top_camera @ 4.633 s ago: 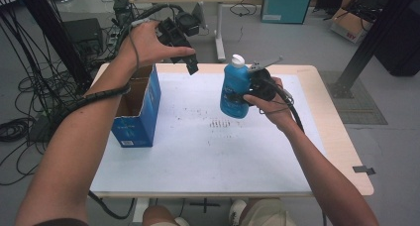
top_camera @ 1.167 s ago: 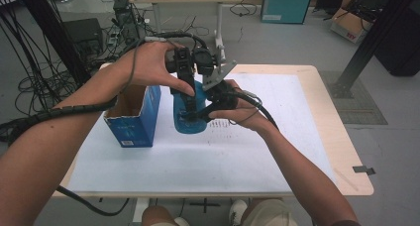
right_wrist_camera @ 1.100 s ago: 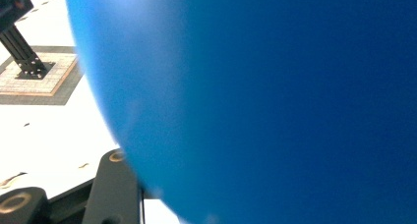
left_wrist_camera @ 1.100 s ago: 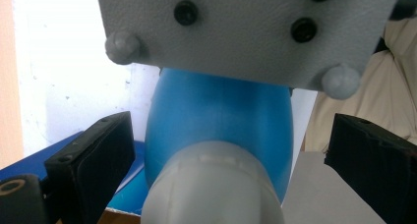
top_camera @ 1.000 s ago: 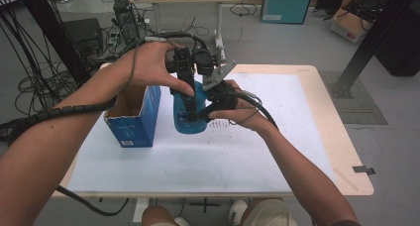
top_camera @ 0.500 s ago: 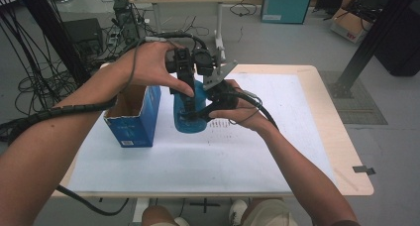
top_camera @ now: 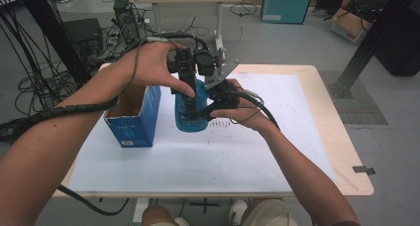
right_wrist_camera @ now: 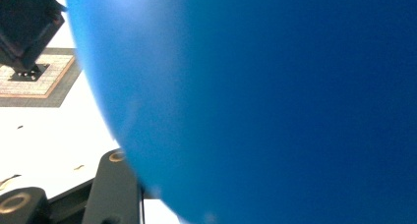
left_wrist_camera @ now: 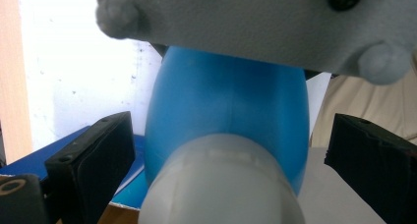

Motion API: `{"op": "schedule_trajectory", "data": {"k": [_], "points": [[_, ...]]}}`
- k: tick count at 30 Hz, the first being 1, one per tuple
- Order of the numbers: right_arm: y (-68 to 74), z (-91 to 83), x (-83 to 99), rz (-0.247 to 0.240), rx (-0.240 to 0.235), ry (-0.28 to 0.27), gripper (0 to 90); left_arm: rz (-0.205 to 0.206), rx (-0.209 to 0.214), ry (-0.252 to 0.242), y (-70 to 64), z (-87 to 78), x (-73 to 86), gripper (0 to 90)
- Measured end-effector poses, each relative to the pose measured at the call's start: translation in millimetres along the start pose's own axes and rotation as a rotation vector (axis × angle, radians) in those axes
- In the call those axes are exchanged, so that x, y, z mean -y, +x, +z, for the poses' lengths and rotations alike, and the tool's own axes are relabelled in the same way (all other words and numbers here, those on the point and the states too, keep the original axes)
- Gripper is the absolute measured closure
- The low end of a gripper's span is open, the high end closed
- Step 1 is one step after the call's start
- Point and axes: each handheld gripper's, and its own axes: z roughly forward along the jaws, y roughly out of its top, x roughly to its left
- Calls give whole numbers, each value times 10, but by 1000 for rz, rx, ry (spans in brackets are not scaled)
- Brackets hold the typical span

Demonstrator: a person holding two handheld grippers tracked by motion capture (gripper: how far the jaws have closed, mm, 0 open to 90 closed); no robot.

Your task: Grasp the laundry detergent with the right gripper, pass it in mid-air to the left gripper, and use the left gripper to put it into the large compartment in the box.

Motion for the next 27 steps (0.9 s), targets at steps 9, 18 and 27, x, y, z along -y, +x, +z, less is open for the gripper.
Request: {"op": "schedule_trajectory", "data": {"k": [9,18,27], "points": [[4,19,-5,-8,3,-3,434,-4,3,-5,-3,6,14,48],[12,6,-3,1,2,7,433,6,-5,2,-6,34,6,55],[39,-12,-6,17,-6,18,433,2,0,-8,3,8,1,173]]}}
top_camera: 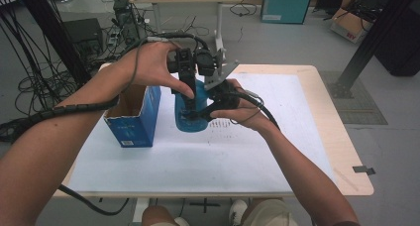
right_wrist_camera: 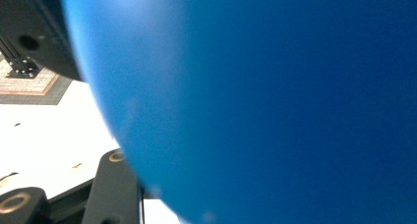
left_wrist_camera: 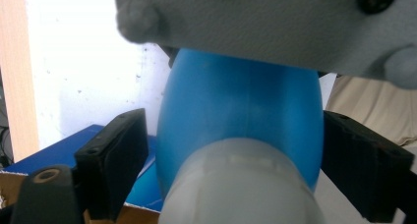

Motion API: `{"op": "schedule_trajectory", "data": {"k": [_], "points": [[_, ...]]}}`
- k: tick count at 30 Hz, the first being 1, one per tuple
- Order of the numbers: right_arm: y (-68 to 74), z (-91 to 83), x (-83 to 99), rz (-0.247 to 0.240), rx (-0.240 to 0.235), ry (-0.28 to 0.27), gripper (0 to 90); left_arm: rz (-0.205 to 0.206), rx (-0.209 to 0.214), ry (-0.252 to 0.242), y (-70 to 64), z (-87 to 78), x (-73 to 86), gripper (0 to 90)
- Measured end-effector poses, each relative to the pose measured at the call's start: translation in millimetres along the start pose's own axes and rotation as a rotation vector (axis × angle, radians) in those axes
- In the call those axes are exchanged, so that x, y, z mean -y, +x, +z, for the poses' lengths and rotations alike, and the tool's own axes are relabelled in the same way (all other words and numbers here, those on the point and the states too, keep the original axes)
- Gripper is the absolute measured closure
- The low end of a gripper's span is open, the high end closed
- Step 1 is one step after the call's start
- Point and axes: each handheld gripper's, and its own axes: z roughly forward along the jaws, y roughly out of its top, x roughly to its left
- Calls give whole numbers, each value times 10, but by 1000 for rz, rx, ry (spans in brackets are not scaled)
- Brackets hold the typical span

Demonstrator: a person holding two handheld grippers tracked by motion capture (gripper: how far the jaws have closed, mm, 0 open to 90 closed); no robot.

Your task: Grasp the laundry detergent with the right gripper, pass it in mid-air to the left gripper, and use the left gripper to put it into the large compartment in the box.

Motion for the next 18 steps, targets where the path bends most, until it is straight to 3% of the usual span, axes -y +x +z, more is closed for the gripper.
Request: {"op": "schedule_trajectory", "data": {"k": [5,9,10,13,16,17,18], "points": [[0,-2,-2,-9,-1,-1,433,-5,-22,-6,7,-18,6,221],[4,-3,-6,-10,0,-4,433,-1,-7,-1,7,2,-1,231],[8,-5,-8,-9,-2,-5,433,-7,20,3,8,1,-5,231],[17,-11,-13,-6,-3,-3,433,5,3,3,4,-2,-15,261],[14,-16,-10,-13,-1,-4,433,-4,21,-2,6,-11,-14,287],[15,-19,-11,-15,0,-3,433,-4,17,-7,6,-12,-13,301],[18,-21,-12,-14,0,-3,433,2,-13,-7,10,-22,-12,315]]}}
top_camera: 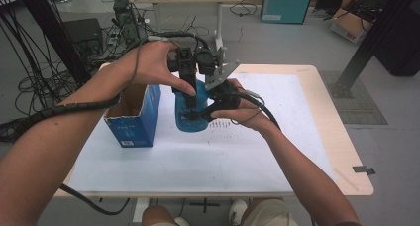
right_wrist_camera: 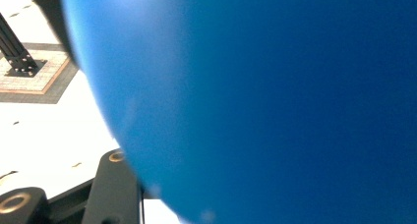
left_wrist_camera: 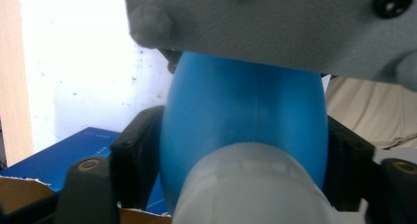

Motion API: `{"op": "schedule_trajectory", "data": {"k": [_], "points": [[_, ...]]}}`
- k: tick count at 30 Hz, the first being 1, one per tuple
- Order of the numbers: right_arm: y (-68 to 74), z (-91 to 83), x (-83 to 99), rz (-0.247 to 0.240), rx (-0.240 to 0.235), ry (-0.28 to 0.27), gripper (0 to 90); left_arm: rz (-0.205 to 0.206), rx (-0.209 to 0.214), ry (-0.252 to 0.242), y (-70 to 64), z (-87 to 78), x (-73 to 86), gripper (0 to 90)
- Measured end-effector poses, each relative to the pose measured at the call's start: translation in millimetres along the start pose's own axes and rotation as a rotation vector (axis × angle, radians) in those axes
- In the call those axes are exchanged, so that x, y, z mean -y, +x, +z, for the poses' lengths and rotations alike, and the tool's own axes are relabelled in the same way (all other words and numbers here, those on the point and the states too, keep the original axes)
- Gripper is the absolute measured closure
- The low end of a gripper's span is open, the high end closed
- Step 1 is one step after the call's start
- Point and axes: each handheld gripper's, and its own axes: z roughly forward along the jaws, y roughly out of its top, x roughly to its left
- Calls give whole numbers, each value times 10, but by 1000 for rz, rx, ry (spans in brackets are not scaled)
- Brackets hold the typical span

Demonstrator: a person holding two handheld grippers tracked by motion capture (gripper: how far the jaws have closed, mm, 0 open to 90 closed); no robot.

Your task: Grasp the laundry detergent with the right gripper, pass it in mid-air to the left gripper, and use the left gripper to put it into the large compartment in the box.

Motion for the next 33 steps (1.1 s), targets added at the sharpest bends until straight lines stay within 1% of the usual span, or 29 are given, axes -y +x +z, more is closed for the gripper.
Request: {"op": "schedule_trajectory", "data": {"k": [1,2,3,6,7,8,9,10,15,16,17,18,19,20,21,22,23,24,26,29,30,31,32,33], "points": [[0,-2,0,-1,0,1,433,0,-1,-4,-2,7,5,318],[25,-11,0,31,-7,15,433,-6,18,0,-3,6,4,325],[2,-1,-1,-1,-1,-1,433,-5,42,4,-1,10,3,335],[3,4,-1,-2,0,-1,433,-1,43,7,-3,9,4,355],[-1,8,2,-6,0,0,433,-4,50,2,-3,16,10,364],[0,8,2,-6,-1,1,433,-4,47,0,-4,18,14,364],[-8,13,-1,-19,9,-6,433,-4,51,3,-3,17,16,364],[5,13,1,-4,-1,1,433,-5,53,3,-5,18,17,365],[9,19,0,-10,-4,5,432,-4,51,3,-10,28,21,369],[10,22,1,-11,-3,5,433,-2,42,2,-10,33,24,370],[10,22,1,-11,-3,5,433,-2,42,2,-10,33,24,370],[-2,27,1,-24,4,1,432,-3,47,10,-7,31,23,370],[-2,27,1,-24,4,1,432,-3,47,10,-7,31,23,370],[-1,32,4,-22,2,2,432,-7,58,8,-2,38,28,370],[-1,32,4,-22,2,2,432,-7,58,8,-2,38,28,371],[14,36,7,-3,-9,7,432,-3,44,8,-5,47,30,371],[12,37,7,-3,-9,10,432,-2,57,18,3,42,27,371],[10,39,9,-3,-9,10,432,1,49,13,2,51,29,371],[12,41,12,3,-8,9,432,2,49,14,-1,47,25,371],[13,36,16,2,-11,7,432,4,46,14,-2,49,22,372],[6,38,17,-6,-5,10,432,6,52,28,2,47,13,372],[6,39,18,-5,-6,11,432,6,52,28,2,47,13,372],[6,39,18,-5,-6,11,432,8,43,20,2,59,12,372],[7,41,25,-3,-6,11,431,7,48,24,2,62,6,372]]}}
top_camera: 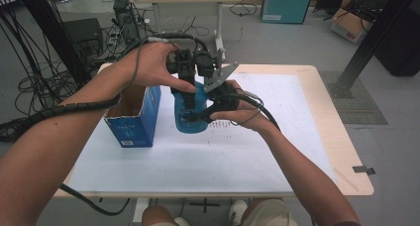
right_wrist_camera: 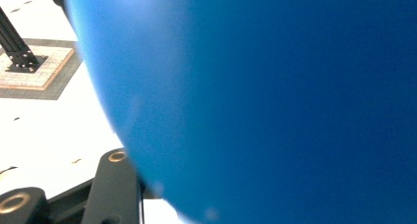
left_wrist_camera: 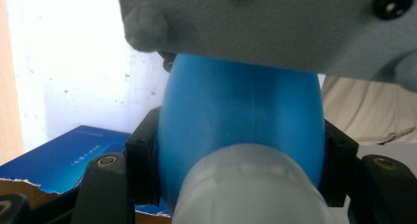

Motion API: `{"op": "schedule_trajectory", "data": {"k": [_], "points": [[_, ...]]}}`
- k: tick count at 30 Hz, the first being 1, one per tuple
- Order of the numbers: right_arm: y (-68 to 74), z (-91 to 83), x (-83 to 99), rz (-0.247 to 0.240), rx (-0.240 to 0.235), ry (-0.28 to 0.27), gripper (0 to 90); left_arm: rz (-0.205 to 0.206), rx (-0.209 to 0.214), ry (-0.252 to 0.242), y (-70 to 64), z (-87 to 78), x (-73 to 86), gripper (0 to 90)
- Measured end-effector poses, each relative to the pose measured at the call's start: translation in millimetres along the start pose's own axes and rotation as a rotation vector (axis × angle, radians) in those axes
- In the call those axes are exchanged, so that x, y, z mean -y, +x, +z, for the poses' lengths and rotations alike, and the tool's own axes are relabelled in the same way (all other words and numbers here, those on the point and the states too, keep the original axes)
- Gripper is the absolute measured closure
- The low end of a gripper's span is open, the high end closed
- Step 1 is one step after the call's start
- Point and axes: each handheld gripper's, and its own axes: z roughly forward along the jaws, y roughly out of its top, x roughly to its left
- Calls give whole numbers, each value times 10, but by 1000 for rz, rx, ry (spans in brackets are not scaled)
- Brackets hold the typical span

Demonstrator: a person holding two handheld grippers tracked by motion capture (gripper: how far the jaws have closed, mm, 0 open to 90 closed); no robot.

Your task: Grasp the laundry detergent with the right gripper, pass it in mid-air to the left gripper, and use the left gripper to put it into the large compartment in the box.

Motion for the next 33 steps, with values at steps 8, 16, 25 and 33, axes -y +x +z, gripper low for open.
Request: {"op": "schedule_trajectory", "data": {"k": [8,16,25,33], "points": [[-3,-12,19,2,2,-4,431,8,-9,-6,4,4,-17,372],[-13,-32,23,-2,7,-11,431,7,-6,-23,3,-1,-19,372],[0,-33,24,10,3,-3,431,5,-5,-8,-6,-12,-26,372],[2,-17,28,14,-8,-2,428,-2,1,-23,-5,15,-5,376]]}}
